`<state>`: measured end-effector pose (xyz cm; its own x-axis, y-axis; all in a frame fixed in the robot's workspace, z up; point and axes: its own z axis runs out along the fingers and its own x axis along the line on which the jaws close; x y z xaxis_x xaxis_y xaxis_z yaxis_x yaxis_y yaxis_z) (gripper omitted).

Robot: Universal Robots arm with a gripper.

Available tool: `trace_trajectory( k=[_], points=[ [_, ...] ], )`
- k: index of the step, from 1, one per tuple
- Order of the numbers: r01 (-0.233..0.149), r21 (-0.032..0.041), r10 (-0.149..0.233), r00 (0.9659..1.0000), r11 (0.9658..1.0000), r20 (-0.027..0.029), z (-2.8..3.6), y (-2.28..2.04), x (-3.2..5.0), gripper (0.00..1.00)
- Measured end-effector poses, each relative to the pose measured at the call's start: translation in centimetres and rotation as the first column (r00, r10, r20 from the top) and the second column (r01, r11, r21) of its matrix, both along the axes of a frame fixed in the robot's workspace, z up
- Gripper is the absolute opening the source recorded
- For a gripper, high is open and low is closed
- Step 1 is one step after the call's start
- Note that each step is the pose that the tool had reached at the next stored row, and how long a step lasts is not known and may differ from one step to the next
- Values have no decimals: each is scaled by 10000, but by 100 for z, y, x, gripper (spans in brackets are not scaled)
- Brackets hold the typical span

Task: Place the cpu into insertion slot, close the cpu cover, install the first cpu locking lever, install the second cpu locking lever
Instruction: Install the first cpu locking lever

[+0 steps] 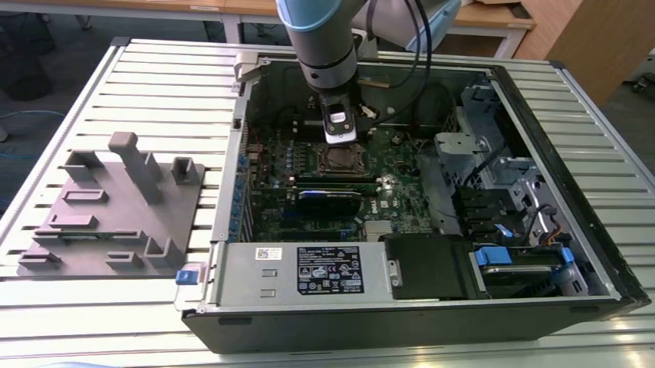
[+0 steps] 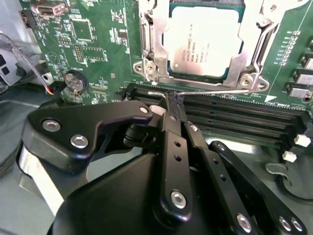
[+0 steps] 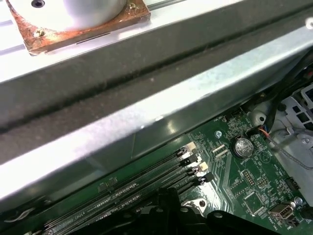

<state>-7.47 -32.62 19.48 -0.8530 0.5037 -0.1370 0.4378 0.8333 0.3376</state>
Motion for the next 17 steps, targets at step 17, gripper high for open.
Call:
trace_trajectory(
  k=[17],
  points=[
    [-13,97,12,9999,10000,105,-27,-1,-26,11]
  ],
)
